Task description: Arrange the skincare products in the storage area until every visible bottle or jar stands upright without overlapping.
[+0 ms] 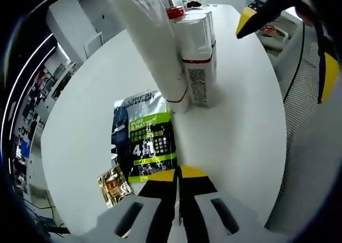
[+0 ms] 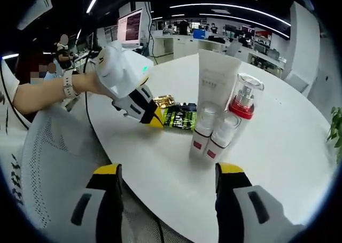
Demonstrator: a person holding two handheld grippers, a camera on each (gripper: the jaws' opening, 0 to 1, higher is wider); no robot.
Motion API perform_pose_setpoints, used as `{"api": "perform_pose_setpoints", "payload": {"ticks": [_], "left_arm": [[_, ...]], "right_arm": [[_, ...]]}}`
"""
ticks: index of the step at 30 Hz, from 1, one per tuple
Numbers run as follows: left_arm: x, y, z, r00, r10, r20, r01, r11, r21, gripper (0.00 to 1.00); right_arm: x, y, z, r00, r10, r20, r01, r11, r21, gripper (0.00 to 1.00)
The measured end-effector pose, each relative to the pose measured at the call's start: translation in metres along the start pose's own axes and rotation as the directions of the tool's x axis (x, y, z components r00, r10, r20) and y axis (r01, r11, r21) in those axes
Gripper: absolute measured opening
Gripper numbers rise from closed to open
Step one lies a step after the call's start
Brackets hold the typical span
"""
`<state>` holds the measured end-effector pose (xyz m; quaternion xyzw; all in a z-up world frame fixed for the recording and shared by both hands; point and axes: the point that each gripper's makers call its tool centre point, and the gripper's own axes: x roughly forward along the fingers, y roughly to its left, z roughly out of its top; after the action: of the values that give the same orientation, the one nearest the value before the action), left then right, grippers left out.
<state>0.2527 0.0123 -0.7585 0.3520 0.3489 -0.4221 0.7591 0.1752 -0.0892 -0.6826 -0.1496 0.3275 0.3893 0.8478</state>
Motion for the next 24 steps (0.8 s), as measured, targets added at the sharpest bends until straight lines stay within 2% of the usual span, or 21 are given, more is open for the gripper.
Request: {"api": "perform_pose_setpoints", "payload": {"ticks": [3,8,12,17,21,24], "left_arm": [[-0.003,-0.002,-0.008,1.000,-0.012,-0.022,0.012,1.000,-0.007,0.00],[-0.014,-0.015,-0.011,0.999,-0.042,-0.025,0.041,0.999,-0.024,0.00],[-0.018,-0.020,-0.014,0.998,-0.052,-0.032,0.051,0.998,-0.027,0.00],[-0.028,-0.029,-0.011,0.997,-0.078,-0.007,0.077,0.996,-0.051,0.00],[-0.033,-0.035,-0.006,0.996,-0.090,0.011,0.090,0.994,-0.059,0.00],[-0.035,-0.039,-0.001,0.995,-0.095,0.037,0.098,0.993,-0.066,0.00]], "right_arm": [[0.000,0.002,0.000,1.000,0.007,0.002,-0.007,1.000,-0.001,0.69],[0.004,0.006,0.002,1.000,0.023,0.001,-0.023,1.000,-0.013,0.67],[0.007,0.012,0.003,0.999,0.038,-0.003,-0.038,0.999,-0.024,0.62],[0.015,0.025,0.005,0.994,0.108,0.005,-0.108,0.994,-0.007,0.52],[0.022,0.025,0.005,0.993,0.115,-0.001,-0.115,0.993,-0.014,0.48],[0.025,0.022,0.006,0.993,0.118,0.010,-0.118,0.993,0.018,0.46]]}}
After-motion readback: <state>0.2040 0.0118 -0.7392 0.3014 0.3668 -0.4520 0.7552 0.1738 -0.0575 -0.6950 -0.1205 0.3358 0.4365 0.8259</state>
